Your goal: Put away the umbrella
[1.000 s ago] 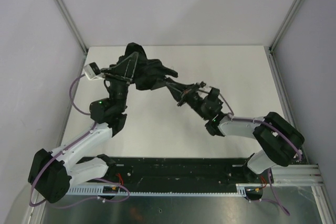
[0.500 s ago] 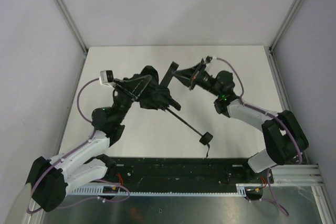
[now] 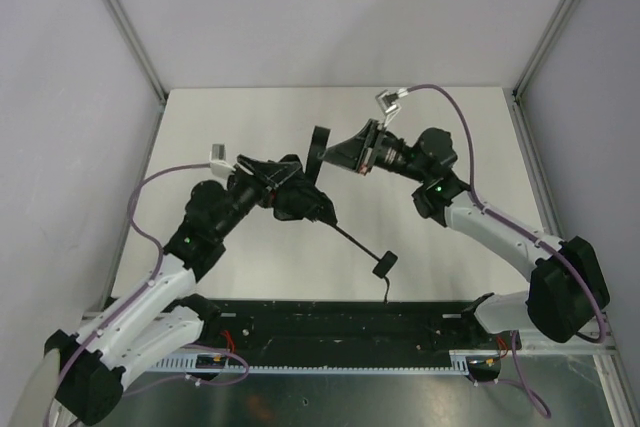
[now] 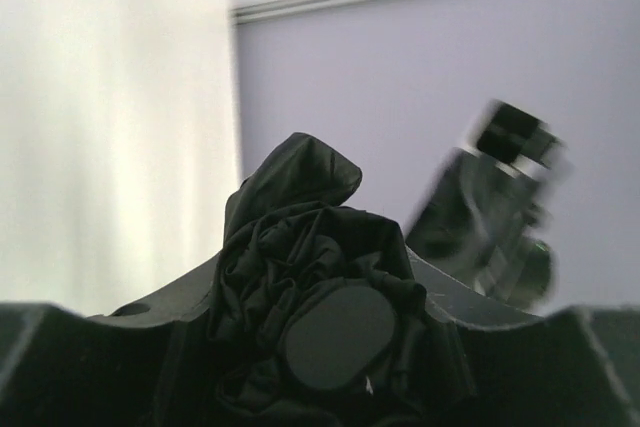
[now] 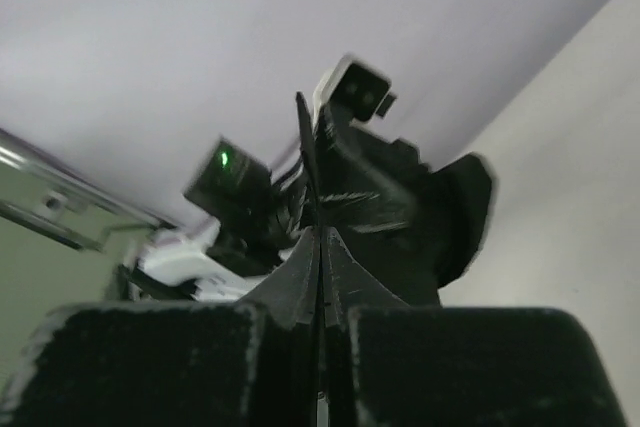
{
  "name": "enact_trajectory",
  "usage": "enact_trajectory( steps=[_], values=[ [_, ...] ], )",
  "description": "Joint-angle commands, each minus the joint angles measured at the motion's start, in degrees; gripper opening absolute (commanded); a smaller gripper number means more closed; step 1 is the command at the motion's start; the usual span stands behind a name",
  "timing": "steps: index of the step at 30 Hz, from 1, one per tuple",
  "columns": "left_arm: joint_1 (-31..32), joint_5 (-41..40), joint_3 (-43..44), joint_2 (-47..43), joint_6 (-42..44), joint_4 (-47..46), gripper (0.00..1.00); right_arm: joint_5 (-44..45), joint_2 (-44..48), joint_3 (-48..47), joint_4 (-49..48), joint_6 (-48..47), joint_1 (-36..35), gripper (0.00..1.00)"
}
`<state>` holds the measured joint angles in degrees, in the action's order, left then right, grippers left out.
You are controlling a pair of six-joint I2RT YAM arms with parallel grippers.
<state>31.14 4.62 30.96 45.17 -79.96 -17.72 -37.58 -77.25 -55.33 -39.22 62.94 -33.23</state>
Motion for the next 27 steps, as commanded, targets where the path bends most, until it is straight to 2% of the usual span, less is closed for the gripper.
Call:
enact_trajectory(
  steps=[1,5,12,23,27],
  values=[
    [-3.6,5.0,5.7,5.0,3.0,20.8,0.0,3.0,2.6,-2.6,6.5,-16.7,-5.9,0.0],
    [-5.4,5.0,9.9,10.1,8.0,30.4,0.0,7.2,3.3,-2.2,11.6,-27.4,-10.5,0.0],
    [-6.5,10.8,14.6,23.5,12.5,37.5,0.0,13.7,3.4,1.8,11.0,-40.2,-18.1,0.0],
    [-5.3,11.0,22.7,40.5,23.9,50.3,0.0,24.7,-5.2,2.1,13.9,-57.8,-28.7,0.0],
    [-3.5,10.5,25.3,45.3,27.5,53.7,0.0,32.6,-9.1,2.0,14.3,-65.2,-34.0,0.0]
  ],
)
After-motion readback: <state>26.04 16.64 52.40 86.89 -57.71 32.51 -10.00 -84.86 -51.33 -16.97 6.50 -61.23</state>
